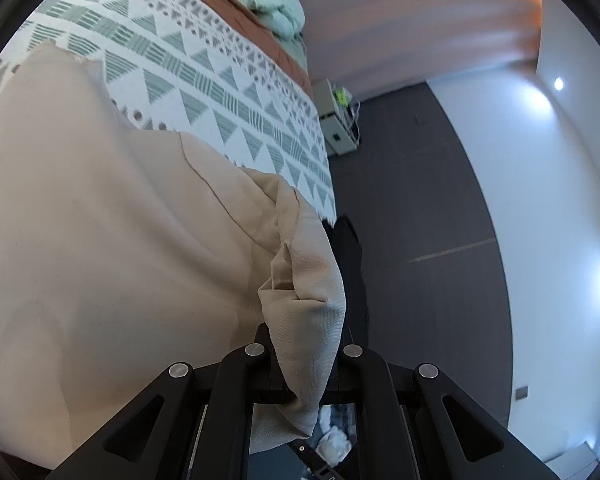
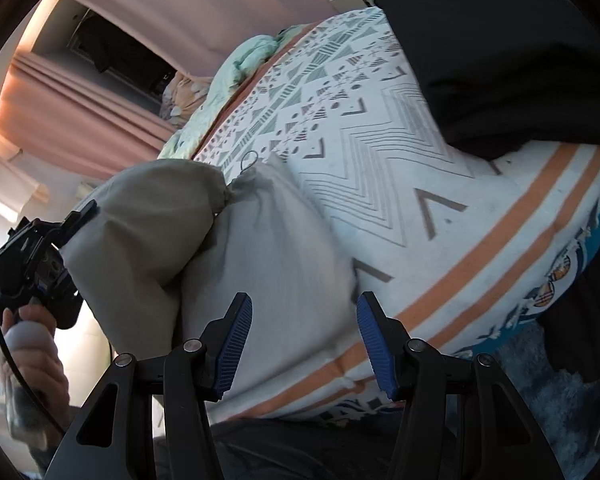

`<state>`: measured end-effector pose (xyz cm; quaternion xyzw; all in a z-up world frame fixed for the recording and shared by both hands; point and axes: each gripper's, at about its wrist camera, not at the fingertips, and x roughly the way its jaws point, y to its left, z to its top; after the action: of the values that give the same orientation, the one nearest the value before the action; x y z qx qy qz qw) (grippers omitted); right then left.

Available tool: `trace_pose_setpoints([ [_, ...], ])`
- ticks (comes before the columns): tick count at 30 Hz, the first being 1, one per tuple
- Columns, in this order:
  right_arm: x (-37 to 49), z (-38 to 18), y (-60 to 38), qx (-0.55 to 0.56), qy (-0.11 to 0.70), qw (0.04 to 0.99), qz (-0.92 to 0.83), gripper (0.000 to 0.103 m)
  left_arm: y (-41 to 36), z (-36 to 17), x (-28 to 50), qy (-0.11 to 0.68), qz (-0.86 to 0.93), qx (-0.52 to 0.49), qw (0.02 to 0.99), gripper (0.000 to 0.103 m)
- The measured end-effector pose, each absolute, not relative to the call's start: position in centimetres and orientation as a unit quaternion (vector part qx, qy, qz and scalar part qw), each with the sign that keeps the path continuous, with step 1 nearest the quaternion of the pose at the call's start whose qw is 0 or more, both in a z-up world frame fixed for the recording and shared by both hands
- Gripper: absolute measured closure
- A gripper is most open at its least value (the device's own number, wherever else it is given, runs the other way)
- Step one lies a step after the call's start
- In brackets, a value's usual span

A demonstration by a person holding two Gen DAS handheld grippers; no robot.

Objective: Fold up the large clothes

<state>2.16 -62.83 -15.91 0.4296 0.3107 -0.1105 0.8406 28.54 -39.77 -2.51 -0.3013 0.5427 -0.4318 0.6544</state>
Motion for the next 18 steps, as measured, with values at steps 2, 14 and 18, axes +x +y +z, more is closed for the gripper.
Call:
trace_pose_setpoints([
  [2, 2.0, -16.2, -63.3, 0.432, 0.31, 0.84, -0.111, 0.048, -41.3, -3.0, 27.3, 0.55, -0.441, -0.281, 0.651, 0.095],
  [14, 2.3, -17.8, -63.3, 0.452, 0.321, 0.827, -0.088, 0.04, -42.8, -7.2, 23.6, 0.608, -0.439, -0.186, 0.635, 0.047],
  [18, 3.3, -17.8, -62.9, 0.457, 0.318, 0.828, -0.069, 0.037, -38.7, -5.9, 24.4, 0.579, -0.431, -0.193, 0.664, 0.043],
])
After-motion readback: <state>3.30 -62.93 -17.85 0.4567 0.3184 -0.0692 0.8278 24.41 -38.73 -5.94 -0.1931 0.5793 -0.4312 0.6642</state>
